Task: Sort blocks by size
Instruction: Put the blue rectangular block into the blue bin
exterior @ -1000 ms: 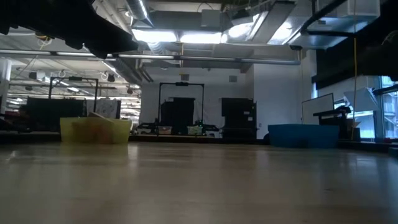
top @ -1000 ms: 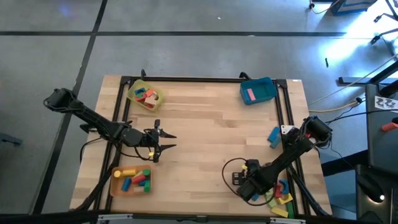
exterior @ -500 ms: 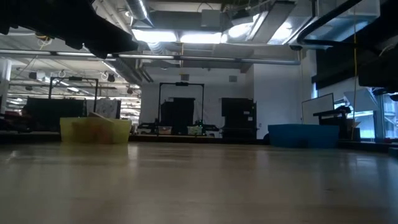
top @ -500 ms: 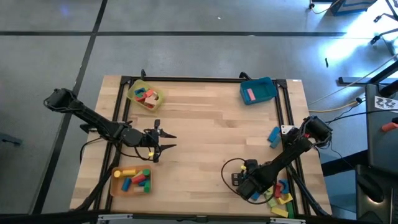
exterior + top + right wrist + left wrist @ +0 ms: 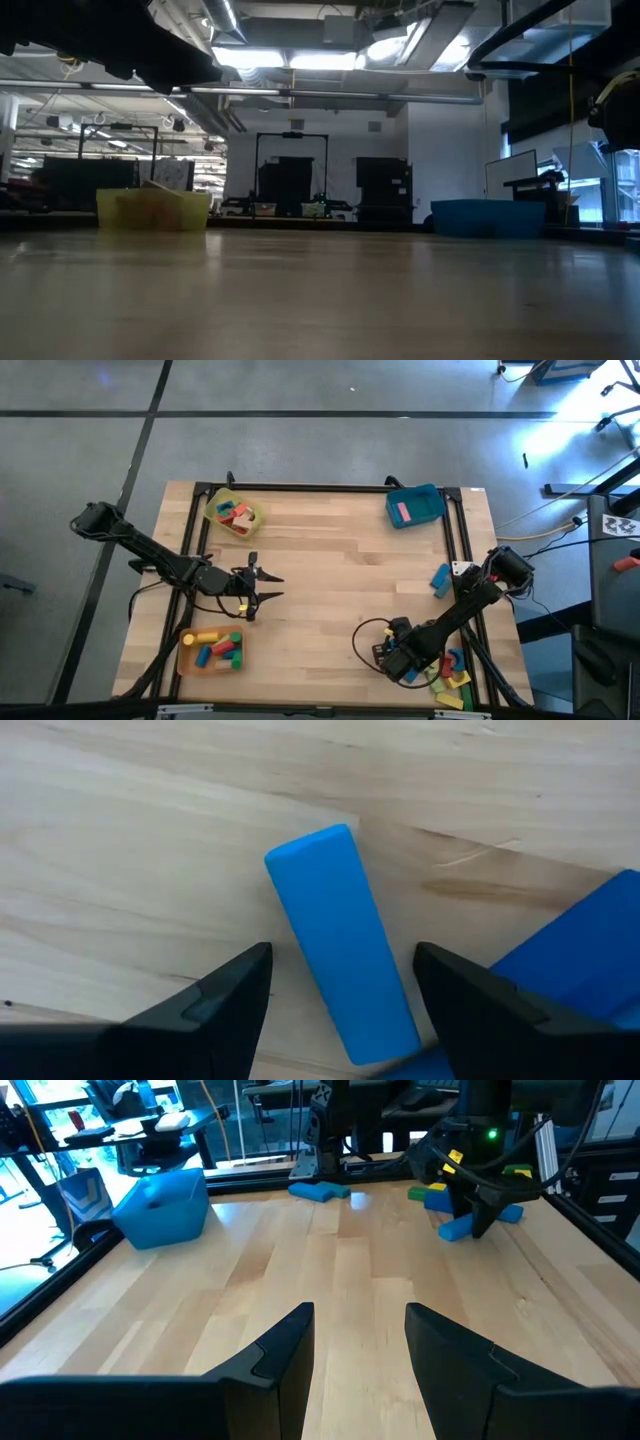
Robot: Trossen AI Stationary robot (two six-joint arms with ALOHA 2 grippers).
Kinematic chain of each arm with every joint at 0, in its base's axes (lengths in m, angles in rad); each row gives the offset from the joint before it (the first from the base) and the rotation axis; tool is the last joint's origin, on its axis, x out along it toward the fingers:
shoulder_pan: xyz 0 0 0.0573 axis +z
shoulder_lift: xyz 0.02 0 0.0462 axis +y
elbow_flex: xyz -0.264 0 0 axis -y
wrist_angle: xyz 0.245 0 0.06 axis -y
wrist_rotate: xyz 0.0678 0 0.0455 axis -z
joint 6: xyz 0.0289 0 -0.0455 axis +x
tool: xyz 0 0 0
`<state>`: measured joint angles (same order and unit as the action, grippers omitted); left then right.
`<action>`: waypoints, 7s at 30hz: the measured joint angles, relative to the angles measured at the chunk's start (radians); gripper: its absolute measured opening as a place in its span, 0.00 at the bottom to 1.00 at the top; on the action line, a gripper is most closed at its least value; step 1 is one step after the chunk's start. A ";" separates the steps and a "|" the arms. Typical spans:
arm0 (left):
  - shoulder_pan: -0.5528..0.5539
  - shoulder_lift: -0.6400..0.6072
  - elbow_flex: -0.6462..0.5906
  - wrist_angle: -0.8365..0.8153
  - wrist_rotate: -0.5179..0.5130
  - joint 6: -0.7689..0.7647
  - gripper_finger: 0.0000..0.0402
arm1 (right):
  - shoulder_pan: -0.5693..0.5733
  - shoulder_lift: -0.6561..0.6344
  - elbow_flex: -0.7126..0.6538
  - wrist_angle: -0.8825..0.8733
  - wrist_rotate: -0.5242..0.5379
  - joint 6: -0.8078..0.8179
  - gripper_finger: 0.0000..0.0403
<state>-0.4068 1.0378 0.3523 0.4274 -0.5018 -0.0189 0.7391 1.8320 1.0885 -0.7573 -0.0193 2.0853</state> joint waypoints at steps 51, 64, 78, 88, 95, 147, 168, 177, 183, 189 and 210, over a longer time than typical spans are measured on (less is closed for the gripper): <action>0.000 0.000 0.000 0.003 0.000 0.026 0.36 | -0.046 -0.024 0.097 -0.107 0.086 -0.236 0.29; 0.000 0.000 0.000 -0.011 0.000 0.026 0.36 | -0.272 -0.127 0.104 -0.270 0.246 -0.605 0.30; 0.006 0.023 0.000 -0.039 0.157 0.053 0.36 | -0.726 -0.357 0.105 -0.465 0.532 -0.991 0.30; 0.063 0.064 0.000 -0.035 0.155 0.033 0.36 | -1.159 -0.356 0.070 -0.276 0.524 -1.388 0.30; 0.069 0.084 0.000 -0.019 0.155 0.082 0.36 | -1.387 -0.355 -0.052 -0.007 0.391 -1.556 0.30; 0.068 0.084 0.000 0.028 0.154 0.041 0.36 | -0.815 -0.536 -0.300 -0.518 0.129 -0.944 0.05; 0.068 0.084 0.000 0.034 0.154 0.052 0.36 | -0.818 -0.302 -0.402 -0.407 0.026 -0.921 0.02; 0.068 0.084 0.000 0.034 0.154 0.061 0.36 | -0.814 -0.257 -0.388 -0.416 -0.010 -0.965 0.01; 0.068 0.084 0.000 0.034 0.154 0.062 0.36 | -0.742 -0.257 -0.281 -0.305 -0.052 -0.987 0.02; 0.069 0.084 0.000 0.032 0.154 0.064 0.36 | -0.647 -0.257 -0.165 -0.299 0.016 -0.968 0.01; 0.068 0.084 0.000 0.025 0.154 0.045 0.36 | -0.586 -0.258 -0.228 -0.439 0.298 -0.367 0.62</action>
<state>-0.3386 1.1213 0.3527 0.4524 -0.3477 0.0261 0.1528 1.5742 0.8607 -1.1964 0.2783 1.7185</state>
